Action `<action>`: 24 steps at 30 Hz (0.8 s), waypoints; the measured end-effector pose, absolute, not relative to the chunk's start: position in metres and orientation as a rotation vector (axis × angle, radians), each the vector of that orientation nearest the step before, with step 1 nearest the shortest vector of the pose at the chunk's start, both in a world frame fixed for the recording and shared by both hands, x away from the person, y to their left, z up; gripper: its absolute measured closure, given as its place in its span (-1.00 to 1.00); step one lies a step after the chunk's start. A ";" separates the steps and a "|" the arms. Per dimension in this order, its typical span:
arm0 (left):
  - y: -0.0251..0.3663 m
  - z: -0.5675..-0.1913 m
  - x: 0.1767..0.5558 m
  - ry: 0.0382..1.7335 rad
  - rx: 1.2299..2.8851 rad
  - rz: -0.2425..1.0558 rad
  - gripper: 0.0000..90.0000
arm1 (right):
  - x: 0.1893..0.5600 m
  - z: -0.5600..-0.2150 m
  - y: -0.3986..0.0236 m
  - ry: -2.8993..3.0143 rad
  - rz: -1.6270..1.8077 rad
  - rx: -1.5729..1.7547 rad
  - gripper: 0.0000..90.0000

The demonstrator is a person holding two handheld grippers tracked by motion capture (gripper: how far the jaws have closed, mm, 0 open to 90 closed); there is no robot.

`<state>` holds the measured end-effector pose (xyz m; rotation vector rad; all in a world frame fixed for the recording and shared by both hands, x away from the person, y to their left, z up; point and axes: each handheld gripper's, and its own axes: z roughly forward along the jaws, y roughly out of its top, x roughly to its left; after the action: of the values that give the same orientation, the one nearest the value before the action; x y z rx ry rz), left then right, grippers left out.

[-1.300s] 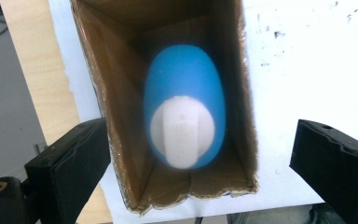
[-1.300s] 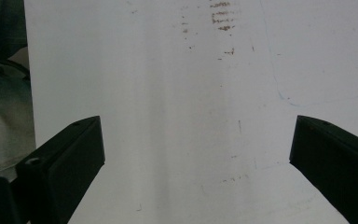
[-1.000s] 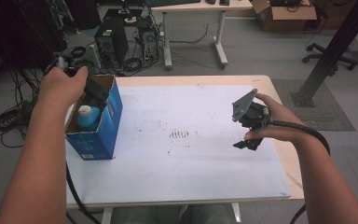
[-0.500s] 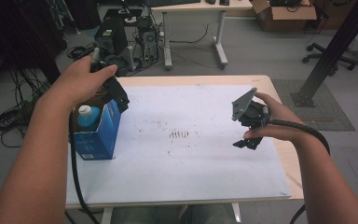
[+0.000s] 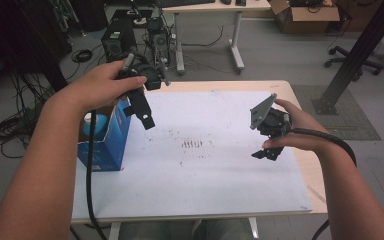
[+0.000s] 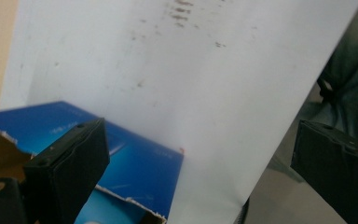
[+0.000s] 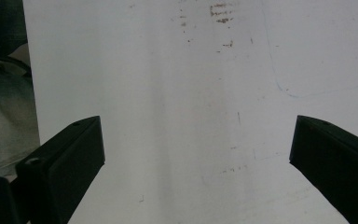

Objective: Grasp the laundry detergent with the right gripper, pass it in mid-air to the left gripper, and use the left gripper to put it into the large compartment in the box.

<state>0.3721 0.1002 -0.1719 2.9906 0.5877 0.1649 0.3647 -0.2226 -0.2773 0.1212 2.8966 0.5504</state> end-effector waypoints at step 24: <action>0.068 -0.169 0.371 0.211 3.024 -0.011 -0.89 | 0.373 -0.276 -0.232 2.935 0.500 0.156 -0.92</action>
<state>0.3709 0.0680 -0.1694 3.0237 0.2107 -0.0106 0.3730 -0.2325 -0.2757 0.1558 2.9353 0.5001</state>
